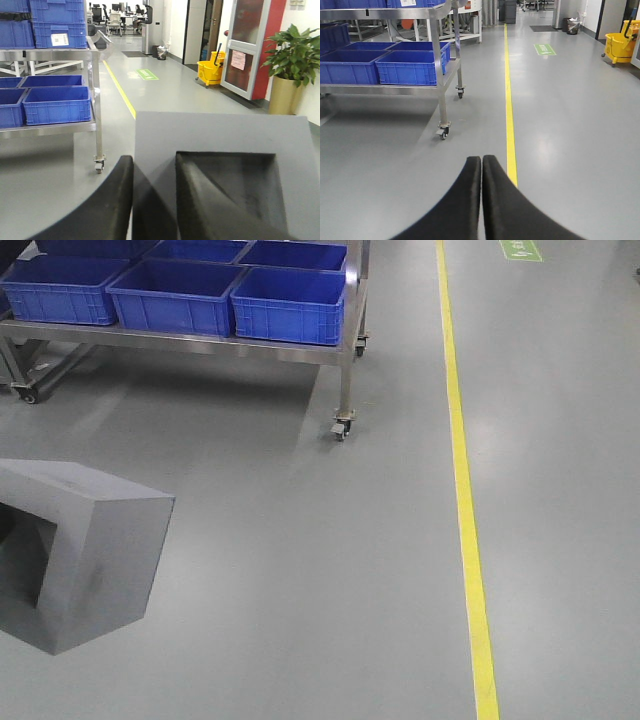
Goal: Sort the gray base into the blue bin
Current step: 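Drive the base away from the table down the aisle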
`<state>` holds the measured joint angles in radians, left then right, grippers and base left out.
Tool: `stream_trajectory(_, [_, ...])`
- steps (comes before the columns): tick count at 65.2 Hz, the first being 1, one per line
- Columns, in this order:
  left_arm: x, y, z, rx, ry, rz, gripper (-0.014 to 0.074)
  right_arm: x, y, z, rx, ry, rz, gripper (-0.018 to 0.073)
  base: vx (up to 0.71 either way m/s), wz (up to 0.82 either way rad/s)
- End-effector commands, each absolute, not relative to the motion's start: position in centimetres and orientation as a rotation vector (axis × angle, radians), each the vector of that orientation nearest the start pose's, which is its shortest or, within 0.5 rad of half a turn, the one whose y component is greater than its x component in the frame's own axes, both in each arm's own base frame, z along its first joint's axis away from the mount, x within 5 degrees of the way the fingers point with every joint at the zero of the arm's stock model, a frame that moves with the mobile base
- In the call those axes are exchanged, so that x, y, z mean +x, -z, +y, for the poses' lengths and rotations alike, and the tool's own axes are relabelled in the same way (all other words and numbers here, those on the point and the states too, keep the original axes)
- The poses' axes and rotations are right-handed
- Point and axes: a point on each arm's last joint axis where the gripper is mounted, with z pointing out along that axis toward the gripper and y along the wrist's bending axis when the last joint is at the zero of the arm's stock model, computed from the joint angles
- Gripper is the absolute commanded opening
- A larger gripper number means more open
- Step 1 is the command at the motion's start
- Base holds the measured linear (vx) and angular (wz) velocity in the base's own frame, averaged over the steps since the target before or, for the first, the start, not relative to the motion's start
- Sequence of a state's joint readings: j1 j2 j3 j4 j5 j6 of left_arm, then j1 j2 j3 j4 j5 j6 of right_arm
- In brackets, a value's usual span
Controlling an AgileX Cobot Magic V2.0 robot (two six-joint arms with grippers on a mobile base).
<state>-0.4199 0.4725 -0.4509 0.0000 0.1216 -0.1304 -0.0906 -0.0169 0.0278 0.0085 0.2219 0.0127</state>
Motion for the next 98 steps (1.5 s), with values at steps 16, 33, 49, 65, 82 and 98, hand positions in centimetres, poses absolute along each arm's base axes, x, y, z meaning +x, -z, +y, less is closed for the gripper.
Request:
stream_trajectory(16, [9.52,-33.92,-4.3,0.208,0.461,1.492,-0.0006,5.58,-19.07,-0.51,0.074,0.069,1.642,-0.0005,0.24,0.04])
stream_trajectory(33, [9.52,-33.92,-4.3,0.208,0.461,1.492,-0.0006,5.58,-19.08,-0.51,0.074,0.069,1.641,-0.0005,0.23,0.0])
stream_trajectory(49, [9.52,-33.92,-4.3,0.208,0.461,1.492,-0.0006,5.58,-19.08,-0.51,0.074,0.069,1.641,-0.0005,0.23,-0.08])
stream_trajectory(65, [9.52,-33.92,-4.3,0.208,0.461,1.492,-0.0006,5.58,-19.08,-0.51,0.074,0.069,1.641,-0.0005,0.24,-0.13])
stream_trajectory(82, [9.52,-33.92,-4.3,0.208,0.461,1.492,-0.0006,5.58,-19.08,-0.51,0.074,0.069,1.641,-0.0005,0.27,-0.04])
stream_trajectory(98, [9.52,-33.91,-4.3,0.208,0.461,1.493,-0.0006,5.58,-19.08,-0.51,0.074,0.069,1.641,-0.0005,0.28,0.25])
